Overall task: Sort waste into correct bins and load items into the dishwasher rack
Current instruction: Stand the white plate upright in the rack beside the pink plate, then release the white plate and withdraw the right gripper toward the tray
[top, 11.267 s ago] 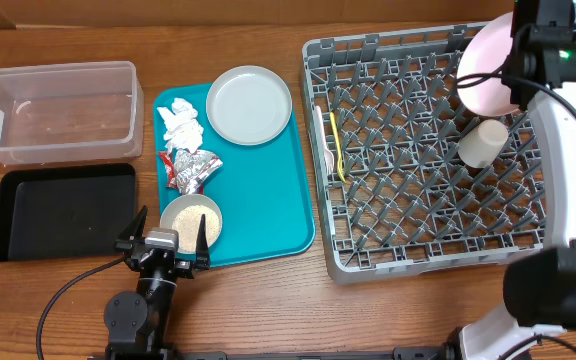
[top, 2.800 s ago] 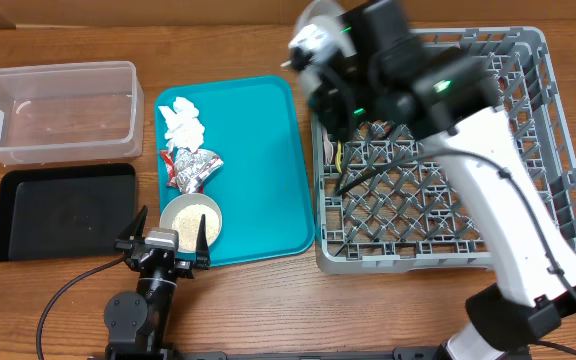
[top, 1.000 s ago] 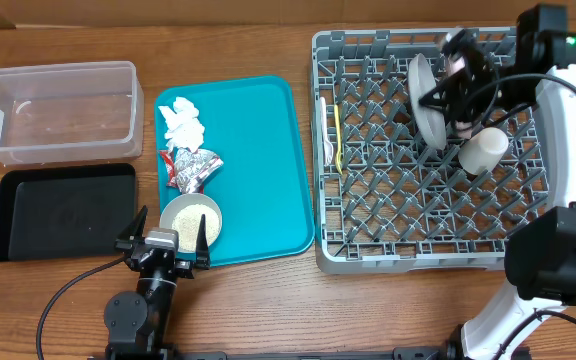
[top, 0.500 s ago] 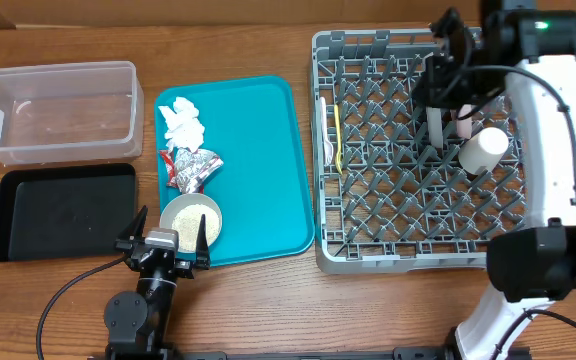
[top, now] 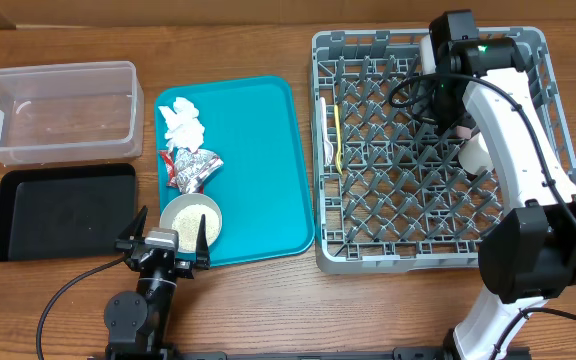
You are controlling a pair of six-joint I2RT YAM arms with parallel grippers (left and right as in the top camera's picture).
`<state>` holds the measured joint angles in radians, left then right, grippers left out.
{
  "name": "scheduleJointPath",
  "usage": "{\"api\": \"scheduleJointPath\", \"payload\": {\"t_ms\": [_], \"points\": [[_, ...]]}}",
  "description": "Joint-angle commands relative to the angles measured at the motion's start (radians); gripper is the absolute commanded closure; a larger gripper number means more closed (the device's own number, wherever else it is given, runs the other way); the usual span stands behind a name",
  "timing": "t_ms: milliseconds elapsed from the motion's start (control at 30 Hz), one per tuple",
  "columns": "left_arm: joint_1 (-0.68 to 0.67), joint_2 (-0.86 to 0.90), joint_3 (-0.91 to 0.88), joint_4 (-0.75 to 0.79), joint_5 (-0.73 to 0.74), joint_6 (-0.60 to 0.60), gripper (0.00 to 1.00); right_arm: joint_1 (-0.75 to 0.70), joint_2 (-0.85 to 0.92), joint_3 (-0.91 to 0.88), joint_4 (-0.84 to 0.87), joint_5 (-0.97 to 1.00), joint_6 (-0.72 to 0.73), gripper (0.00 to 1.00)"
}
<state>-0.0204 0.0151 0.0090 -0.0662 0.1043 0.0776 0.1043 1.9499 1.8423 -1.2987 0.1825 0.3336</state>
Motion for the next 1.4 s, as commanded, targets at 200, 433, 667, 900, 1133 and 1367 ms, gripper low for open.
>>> {"api": "scheduleJointPath", "payload": {"t_ms": [200, 433, 667, 900, 1133, 1367], "points": [[-0.009, -0.010, -0.004, -0.001, -0.004, -0.006, 0.00, 0.085, -0.156, 0.006, -0.050, -0.259, -0.129, 0.71], [-0.009, -0.010, -0.004, -0.001, -0.004, -0.006, 0.00, 0.312, -0.158, -0.114, 0.023, -0.312, -0.035, 0.47], [-0.009, -0.010, -0.004, -0.001, -0.004, -0.006, 0.00, 0.385, -0.158, -0.382, 0.209, -0.323, 0.091, 0.39], [-0.009, -0.010, -0.004, -0.001, -0.004, -0.006, 0.00, 0.428, -0.158, -0.552, 0.435, -0.371, 0.126, 0.45], [-0.009, -0.010, -0.004, -0.001, -0.004, -0.006, 0.00, 0.380, -0.158, -0.568, 0.389, -0.218, 0.172, 0.41], [-0.009, -0.010, -0.004, -0.001, -0.004, -0.006, 0.00, 0.397, -0.203, -0.502, 0.437, -0.337, -0.040, 0.36]]}}
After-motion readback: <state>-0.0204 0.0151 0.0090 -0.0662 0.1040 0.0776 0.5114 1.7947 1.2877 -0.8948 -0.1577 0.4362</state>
